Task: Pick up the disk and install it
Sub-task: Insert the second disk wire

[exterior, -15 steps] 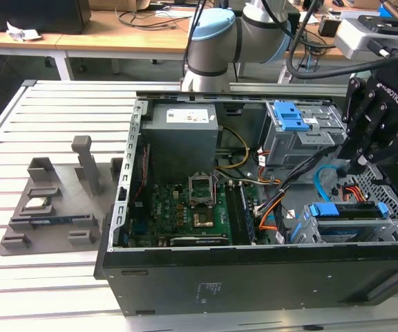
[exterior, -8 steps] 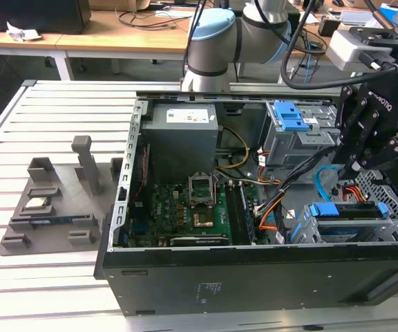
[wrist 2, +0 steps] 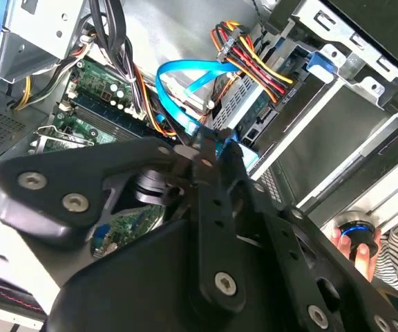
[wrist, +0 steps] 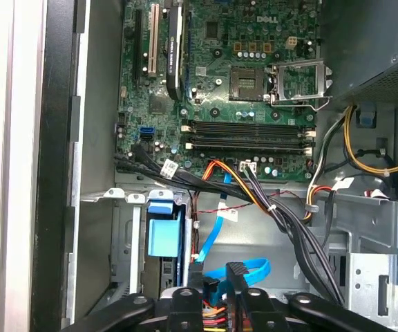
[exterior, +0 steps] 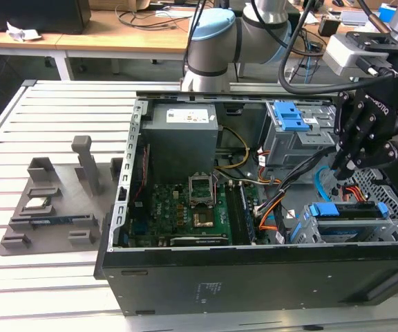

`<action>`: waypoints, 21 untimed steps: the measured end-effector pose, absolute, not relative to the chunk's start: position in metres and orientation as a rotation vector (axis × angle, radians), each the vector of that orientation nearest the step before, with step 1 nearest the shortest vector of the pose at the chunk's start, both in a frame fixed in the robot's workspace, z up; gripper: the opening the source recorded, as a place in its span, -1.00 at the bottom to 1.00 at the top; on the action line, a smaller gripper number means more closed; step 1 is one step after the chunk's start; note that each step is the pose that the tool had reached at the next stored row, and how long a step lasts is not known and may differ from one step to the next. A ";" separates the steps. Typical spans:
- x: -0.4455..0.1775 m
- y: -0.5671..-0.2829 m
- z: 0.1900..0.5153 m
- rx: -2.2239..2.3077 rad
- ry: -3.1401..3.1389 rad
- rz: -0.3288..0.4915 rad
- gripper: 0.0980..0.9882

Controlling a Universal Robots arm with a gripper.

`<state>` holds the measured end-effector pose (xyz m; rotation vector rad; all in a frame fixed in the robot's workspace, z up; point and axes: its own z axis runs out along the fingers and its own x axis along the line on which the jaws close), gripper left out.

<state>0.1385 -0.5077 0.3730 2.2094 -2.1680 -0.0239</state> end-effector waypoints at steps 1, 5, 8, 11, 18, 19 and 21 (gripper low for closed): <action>0.138 -0.508 0.373 2.209 -2.168 -0.024 -0.74; 0.138 -0.508 0.373 2.209 -2.168 -0.024 -0.86; 0.138 -0.508 0.373 2.210 -2.168 -0.024 -0.86; 0.138 -0.515 0.373 2.209 -2.168 -0.024 -0.86; 0.141 -0.539 0.363 2.209 -2.168 -0.025 -0.86; 0.143 -0.539 0.361 2.209 -2.167 -0.025 -0.86; 0.148 -0.539 0.355 2.209 -2.167 -0.025 -0.86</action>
